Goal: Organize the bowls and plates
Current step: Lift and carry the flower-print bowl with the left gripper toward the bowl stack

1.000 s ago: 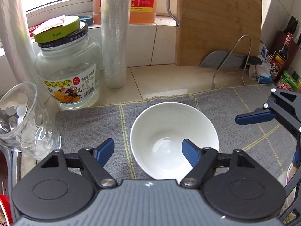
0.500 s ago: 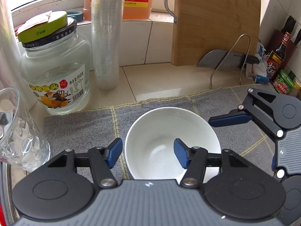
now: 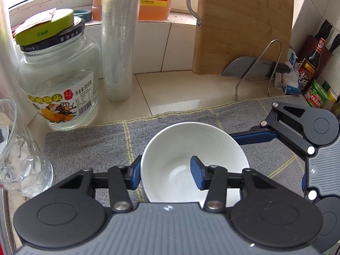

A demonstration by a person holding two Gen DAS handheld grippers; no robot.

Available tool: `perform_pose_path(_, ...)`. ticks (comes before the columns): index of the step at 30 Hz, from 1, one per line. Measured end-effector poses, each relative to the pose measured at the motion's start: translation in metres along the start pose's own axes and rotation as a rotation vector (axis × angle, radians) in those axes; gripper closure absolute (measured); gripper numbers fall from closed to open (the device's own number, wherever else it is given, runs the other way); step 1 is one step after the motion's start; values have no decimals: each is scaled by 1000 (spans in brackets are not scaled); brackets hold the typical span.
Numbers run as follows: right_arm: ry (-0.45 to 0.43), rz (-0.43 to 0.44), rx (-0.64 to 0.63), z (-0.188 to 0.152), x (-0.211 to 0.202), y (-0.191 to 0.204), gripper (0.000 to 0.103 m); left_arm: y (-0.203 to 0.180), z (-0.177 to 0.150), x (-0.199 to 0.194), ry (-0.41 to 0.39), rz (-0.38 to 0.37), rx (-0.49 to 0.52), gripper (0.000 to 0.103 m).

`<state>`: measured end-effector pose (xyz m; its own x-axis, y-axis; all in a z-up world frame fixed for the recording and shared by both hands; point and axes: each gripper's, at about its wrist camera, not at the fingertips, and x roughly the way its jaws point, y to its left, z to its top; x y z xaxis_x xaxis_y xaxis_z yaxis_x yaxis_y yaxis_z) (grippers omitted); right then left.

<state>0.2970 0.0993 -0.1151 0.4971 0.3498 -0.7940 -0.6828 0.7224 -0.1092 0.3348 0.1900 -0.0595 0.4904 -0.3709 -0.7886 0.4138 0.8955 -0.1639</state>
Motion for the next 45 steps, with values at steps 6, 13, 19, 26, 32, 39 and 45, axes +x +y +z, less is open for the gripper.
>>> perform_pose_path(6,-2,1,8,0,1,0,6,0,0,0,-1,-1,-2,57)
perform_pose_path(13,6,0,5,-1,-1,2,6,-2,0,-4,-1,-3,3,57)
perform_pose_path(19,11,2,-7,-2,-9,5,6,-9,-2,-11,4,-1,13,57)
perform_pose_path(26,10,14,-2,-7,-32,8,6,-27,-4,-31,2,-4,32,57)
perform_pose_path(32,0,8,-6,-16,-56,14,6,-52,-8,-52,-10,5,51,57)
perform_pose_path(39,-30,18,15,-33,-94,17,6,-82,-15,-78,-28,-19,50,57)
perform_pose_path(45,-60,6,14,-52,-132,21,6,-111,-21,-93,-37,-24,75,57)
